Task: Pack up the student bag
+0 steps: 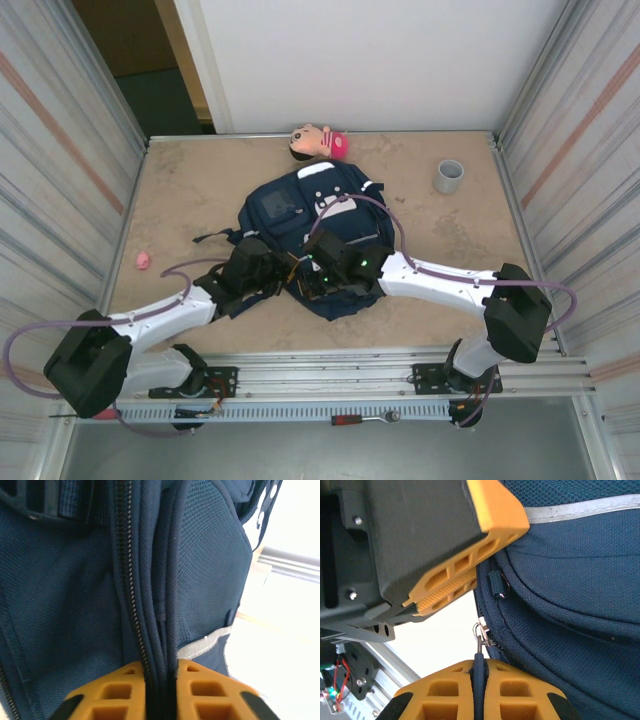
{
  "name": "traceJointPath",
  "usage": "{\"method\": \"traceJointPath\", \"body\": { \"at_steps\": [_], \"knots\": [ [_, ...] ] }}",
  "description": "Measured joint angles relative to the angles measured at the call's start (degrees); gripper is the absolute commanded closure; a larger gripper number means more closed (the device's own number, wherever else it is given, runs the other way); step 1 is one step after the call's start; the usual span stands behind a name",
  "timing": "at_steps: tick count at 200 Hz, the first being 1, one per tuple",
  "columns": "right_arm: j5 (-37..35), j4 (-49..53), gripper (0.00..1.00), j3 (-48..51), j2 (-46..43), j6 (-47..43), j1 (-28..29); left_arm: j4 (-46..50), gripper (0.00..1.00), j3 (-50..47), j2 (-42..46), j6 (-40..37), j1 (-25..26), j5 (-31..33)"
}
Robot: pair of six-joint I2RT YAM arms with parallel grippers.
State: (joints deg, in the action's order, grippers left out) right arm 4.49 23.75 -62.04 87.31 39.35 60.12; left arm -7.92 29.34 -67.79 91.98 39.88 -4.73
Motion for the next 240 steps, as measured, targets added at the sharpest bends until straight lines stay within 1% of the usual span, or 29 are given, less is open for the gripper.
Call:
{"method": "traceJointPath", "body": {
  "at_steps": [22, 45, 70, 116, 130, 141, 157, 176, 192, 205, 217, 229, 240],
  "knots": [
    [-0.2, 1.8, 1.0, 0.0, -1.1, -1.4, -0.2, 3.4, 1.0, 1.1, 0.8, -1.4, -1.0, -0.7],
    [0.4, 4.2, 1.0, 1.0, -4.1, -3.1, -1.5, 6.7, 1.0, 1.4, 2.8, -4.3, -4.5, -2.4],
    [1.6, 8.0, 1.0, 3.2, -8.2, -5.1, -4.8, 10.4, 1.0, 1.6, 4.5, -8.1, -8.5, -4.5],
    [4.1, 11.3, 1.0, 7.0, -13.6, -8.7, -12.0, 15.1, 1.0, 3.2, 4.8, -15.5, -15.1, -11.3],
    [4.4, 11.3, 1.0, 7.3, -14.1, -8.9, -11.9, 16.8, 1.0, 4.1, 4.7, -18.0, -17.3, -13.2],
    [4.3, 10.3, 1.0, 7.3, -14.2, -8.8, -9.9, 17.9, 1.0, 4.5, 4.5, -19.7, -18.9, -14.5],
    [3.7, 8.4, 1.0, 7.3, -14.1, -8.3, -6.2, 20.0, 0.92, 5.4, 3.3, -22.0, -21.2, -15.8],
    [2.9, 6.6, 1.0, 7.3, -12.9, -7.0, -2.3, 22.4, 0.75, 7.1, 1.7, -24.6, -22.7, -16.3],
    [3.2, 5.5, 1.0, 7.3, -11.5, -6.5, -0.9, 23.2, 0.59, 8.3, 1.6, -26.2, -23.3, -15.6],
    [3.5, 5.0, 1.0, 7.3, -10.6, -6.4, -0.4, 23.2, 0.52, 8.6, 2.8, -26.1, -23.3, -14.7],
    [3.9, 4.9, 1.0, 7.3, -9.9, -6.4, -0.4, 23.6, 0.46, 8.4, 5.3, -25.0, -22.2, -13.4],
    [4.2, 4.8, 1.0, 7.3, -9.3, -6.4, -0.5, 24.2, 0.43, 7.8, 9.4, -23.5, -19.4, -11.2],
    [4.2, 4.8, 1.0, 7.2, -8.8, -6.4, -0.5, 24.4, 0.43, 6.6, 14.0, -21.2, -15.5, -8.9]
  ]
}}
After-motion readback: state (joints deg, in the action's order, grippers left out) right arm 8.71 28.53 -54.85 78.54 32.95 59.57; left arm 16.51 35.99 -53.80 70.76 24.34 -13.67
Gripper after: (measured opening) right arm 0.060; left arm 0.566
